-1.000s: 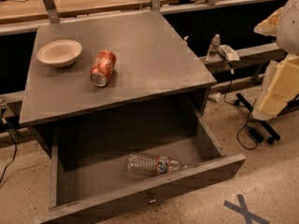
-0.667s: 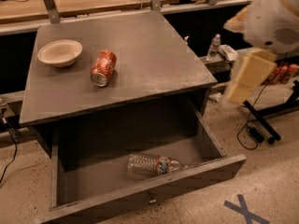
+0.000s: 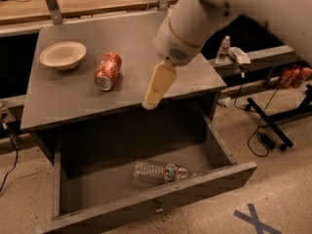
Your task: Pick water bottle from top drawer and place on counter
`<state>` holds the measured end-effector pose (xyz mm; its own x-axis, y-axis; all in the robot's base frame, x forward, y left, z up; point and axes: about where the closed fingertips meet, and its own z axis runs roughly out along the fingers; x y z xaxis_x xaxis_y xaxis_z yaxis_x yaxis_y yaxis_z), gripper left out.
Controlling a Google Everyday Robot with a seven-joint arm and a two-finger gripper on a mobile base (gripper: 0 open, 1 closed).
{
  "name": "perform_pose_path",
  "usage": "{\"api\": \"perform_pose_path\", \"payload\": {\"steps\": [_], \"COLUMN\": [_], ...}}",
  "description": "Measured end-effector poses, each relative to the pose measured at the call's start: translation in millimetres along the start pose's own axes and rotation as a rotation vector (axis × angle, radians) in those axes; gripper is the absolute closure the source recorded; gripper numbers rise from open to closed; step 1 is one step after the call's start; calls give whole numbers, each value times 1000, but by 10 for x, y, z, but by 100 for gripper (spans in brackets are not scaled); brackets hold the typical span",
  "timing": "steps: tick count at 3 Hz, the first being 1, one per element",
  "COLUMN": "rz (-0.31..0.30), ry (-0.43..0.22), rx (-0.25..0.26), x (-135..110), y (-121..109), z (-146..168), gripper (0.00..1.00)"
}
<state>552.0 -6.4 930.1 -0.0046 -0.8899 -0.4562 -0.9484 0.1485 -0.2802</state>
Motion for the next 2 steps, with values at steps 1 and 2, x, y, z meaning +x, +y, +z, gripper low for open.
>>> {"api": "perform_pose_path", "payload": {"steps": [1, 2], "rz": [102, 102], "ry": [11, 11], "rx": [-40, -40], "x": [147, 147], "y": [123, 123], "z": [553, 553], "gripper": [0, 0]}}
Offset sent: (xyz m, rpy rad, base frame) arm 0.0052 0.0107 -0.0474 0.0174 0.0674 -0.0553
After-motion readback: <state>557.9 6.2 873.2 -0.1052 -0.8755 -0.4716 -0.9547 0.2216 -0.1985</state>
